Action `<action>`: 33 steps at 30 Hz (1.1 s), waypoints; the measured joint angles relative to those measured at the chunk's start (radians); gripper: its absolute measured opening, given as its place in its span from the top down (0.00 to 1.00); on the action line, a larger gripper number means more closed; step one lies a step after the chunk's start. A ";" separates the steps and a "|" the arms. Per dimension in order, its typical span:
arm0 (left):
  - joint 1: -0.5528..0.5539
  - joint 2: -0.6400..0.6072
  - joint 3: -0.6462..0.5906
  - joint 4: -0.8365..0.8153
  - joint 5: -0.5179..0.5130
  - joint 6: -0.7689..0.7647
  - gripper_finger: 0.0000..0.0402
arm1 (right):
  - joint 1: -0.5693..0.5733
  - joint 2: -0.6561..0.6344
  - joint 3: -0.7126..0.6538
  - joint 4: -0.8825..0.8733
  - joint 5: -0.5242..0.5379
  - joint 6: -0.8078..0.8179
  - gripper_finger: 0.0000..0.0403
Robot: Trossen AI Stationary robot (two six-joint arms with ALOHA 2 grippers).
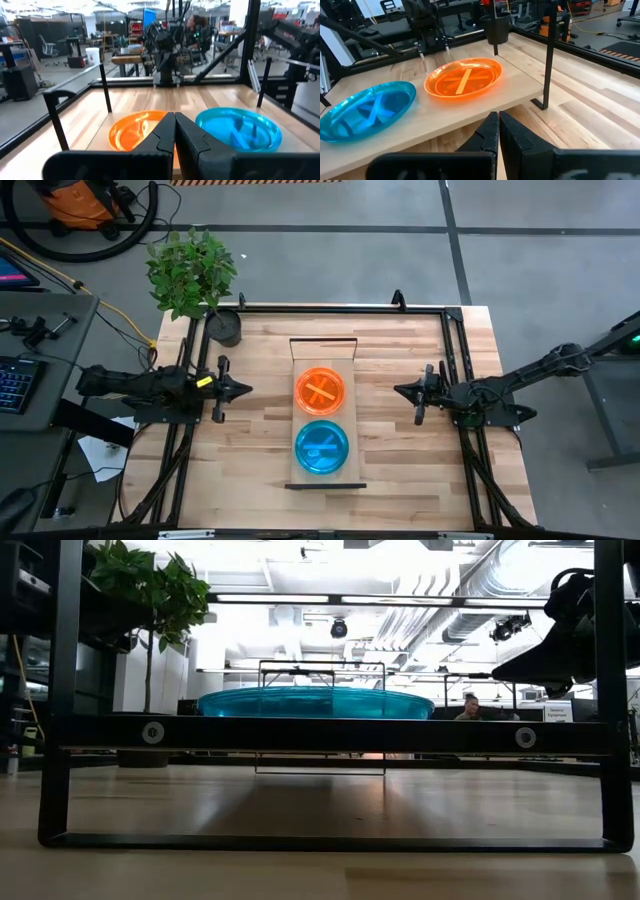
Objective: Place and stack plates onto a shelf
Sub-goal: Return to Home Position
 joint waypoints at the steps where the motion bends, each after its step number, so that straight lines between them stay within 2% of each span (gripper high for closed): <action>1: 0.000 -0.008 0.000 -0.003 0.001 0.000 1.00 | 0.000 0.000 0.000 0.000 0.000 0.000 1.00; 15: 0.000 -0.017 0.000 -0.004 0.003 0.000 1.00 | 0.000 -0.006 0.000 -0.006 0.000 0.000 1.00; 19: -0.001 -0.017 0.000 -0.003 0.003 0.000 1.00 | -0.008 -0.093 0.000 -0.060 -0.002 0.000 1.00; 23: -0.001 -0.017 0.000 -0.002 0.003 0.000 1.00 | -0.062 -0.192 0.000 -0.129 -0.004 -0.004 1.00; 33: -0.001 -0.017 0.000 -0.002 0.003 0.000 1.00 | -0.307 -0.444 -0.001 -0.114 0.000 -0.001 1.00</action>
